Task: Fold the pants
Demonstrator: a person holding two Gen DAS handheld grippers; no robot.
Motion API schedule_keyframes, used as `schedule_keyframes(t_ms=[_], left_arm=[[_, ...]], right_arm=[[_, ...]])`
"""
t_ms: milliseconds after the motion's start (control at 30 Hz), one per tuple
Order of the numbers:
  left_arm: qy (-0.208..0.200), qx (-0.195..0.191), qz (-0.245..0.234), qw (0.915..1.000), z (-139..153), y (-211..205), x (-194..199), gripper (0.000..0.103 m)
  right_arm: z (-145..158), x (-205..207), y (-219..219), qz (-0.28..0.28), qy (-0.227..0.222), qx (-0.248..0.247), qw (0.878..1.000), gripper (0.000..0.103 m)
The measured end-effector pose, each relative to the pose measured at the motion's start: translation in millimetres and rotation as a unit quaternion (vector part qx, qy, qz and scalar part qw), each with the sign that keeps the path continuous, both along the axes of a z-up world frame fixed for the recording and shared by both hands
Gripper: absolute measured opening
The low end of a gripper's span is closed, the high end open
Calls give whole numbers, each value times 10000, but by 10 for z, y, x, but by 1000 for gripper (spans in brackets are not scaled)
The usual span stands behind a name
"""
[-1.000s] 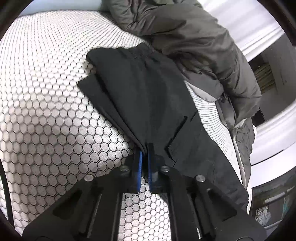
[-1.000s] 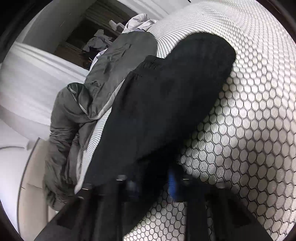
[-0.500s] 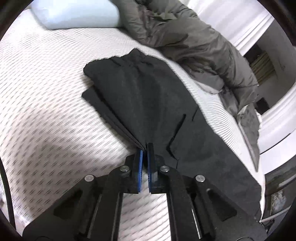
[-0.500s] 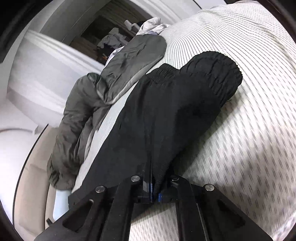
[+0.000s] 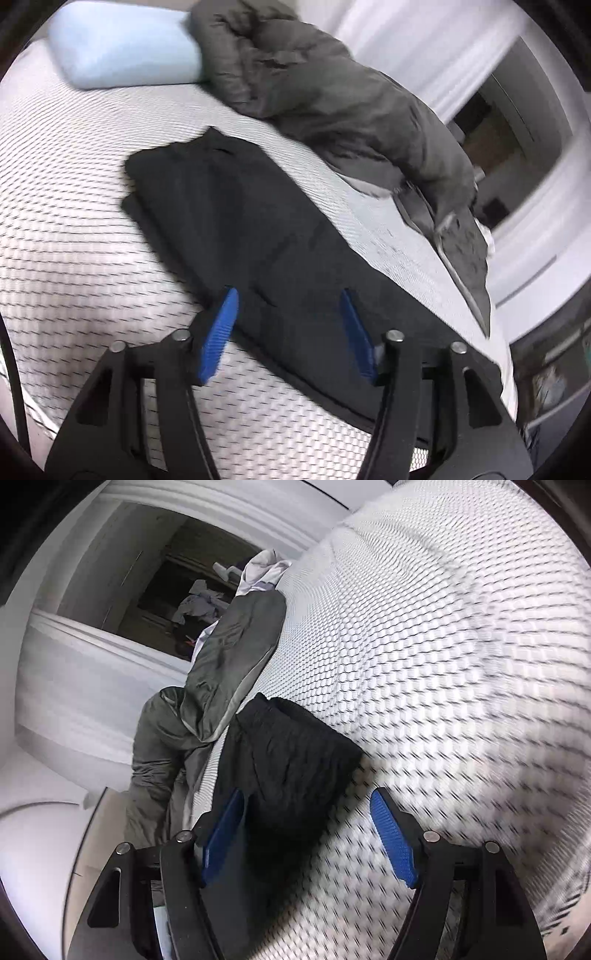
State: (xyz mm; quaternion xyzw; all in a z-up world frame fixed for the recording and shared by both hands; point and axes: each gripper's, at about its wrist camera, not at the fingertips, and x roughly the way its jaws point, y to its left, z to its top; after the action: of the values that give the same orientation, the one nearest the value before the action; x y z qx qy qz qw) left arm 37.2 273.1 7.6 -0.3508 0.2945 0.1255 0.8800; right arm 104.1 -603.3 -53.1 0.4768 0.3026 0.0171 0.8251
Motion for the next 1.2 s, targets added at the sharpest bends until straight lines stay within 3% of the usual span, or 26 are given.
schedule_keyframes(t_ms=[33,67,167,233,300,367,400,500,600,667,733,767,800,900,967,1033,1100,1133,1200], left_arm=[[43,55,-139,9999,8,-96,62,61],[88,108,-253,9996,12,-173,115,61],[362,417,-509,9972,-1,-425,327,61],[617,488,-579,9952,-80,-491,394,61],[890,466,-566,9933,-170,-498,441,61],[1056,539,-505,9917,-213,-483,449,61],[1042,586,-480,9917,-201,-496,428,61],[842,693,-415,9932,-82,-559,339,61],[500,676,-668,9942,61,-754,315,61],[353,720,-929,9924,132,-940,348,65],[283,828,-1342,9871,162,-1229,433,67],[300,900,-1514,9839,161,-1361,482,68],[328,970,-1634,9812,163,-1472,521,68],[365,1011,-1953,9748,151,-1809,555,68],[416,1027,-2147,9704,139,-1993,596,68],[486,1098,-2309,9655,119,-2149,630,68],[607,1166,-2382,9623,81,-2298,679,68],[637,1165,-2429,9609,68,-2349,719,68],[744,1190,-2604,9553,-10,-2472,776,68]], right_arm=[[4,66,24,47,14,-49,10000,51],[7,105,51,73,92,-147,9998,34],[152,38,114,150,-82,-468,9988,24],[285,-126,123,249,-258,-825,9959,23],[189,-146,108,236,319,-1448,9887,23],[-11,-127,25,382,721,-1228,9891,24],[-9,-179,-30,360,600,-1005,9925,28],[159,-399,-113,-31,335,-865,9957,51],[294,-565,-146,-329,94,-1004,9944,52],[266,-603,-188,-246,99,-843,9961,52],[137,-573,-210,47,307,-558,9980,49],[80,-538,-198,104,438,-551,9975,33],[78,-546,-191,83,448,-617,9971,26],[272,-635,-91,96,-83,-837,9964,17],[376,-709,-52,159,-78,-1276,9917,17],[218,-662,-50,259,584,-1543,9860,24],[156,-684,-109,310,714,-1413,9869,29],[208,-720,-134,247,611,-1383,9882,36],[370,-974,-268,-69,381,-1654,9855,62]])
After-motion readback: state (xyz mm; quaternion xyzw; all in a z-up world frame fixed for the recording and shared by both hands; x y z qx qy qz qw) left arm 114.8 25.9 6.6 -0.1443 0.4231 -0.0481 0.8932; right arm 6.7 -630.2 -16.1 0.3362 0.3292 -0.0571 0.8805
